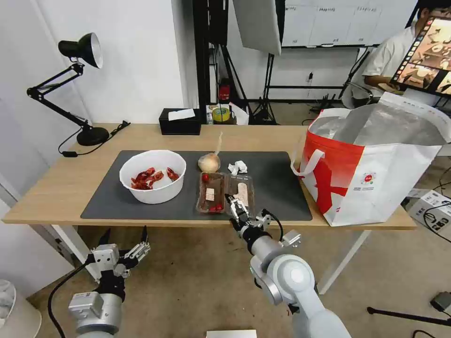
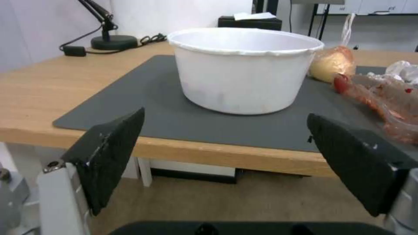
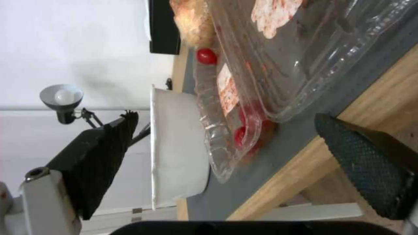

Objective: Pick up the trash from the table and place it into the takeout bag.

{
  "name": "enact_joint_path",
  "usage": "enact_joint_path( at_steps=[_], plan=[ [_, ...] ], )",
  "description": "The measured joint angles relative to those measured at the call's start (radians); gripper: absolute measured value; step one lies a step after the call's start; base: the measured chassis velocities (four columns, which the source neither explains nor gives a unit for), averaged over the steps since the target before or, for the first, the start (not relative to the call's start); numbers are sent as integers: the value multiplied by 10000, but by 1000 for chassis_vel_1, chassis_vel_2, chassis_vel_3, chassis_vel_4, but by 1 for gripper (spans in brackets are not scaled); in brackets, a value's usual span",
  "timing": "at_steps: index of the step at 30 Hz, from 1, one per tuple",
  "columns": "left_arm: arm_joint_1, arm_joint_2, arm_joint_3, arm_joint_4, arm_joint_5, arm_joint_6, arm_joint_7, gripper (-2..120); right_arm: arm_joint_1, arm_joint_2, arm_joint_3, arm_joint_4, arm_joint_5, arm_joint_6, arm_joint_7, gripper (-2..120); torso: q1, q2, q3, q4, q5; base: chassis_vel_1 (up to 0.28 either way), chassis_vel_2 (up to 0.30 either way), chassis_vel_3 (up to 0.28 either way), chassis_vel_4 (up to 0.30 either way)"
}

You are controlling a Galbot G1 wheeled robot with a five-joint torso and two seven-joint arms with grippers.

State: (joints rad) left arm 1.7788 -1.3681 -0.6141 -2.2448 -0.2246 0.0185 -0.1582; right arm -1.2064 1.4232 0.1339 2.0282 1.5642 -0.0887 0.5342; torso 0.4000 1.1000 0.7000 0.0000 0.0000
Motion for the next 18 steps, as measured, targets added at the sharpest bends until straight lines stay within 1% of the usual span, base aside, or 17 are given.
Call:
enact_joint_path(
  at_steps=[7,12,18],
  plan=[
    [24,7,-2,-3,11,0,0,100,-35,77,-143,-46,-279,307,-93,100,0,0,0,0,0,0,0,0,0],
    [21,142,-23,-71,-35,6,-5,100,-196,235,-436,-202,-990,742,-649,100,0,0,0,0,0,0,0,0,0],
    [98,138,-52,-71,-40,8,-17,100,-316,277,-599,-273,-1441,1245,-1083,100,0,0,0,0,0,0,0,0,0]
  ],
)
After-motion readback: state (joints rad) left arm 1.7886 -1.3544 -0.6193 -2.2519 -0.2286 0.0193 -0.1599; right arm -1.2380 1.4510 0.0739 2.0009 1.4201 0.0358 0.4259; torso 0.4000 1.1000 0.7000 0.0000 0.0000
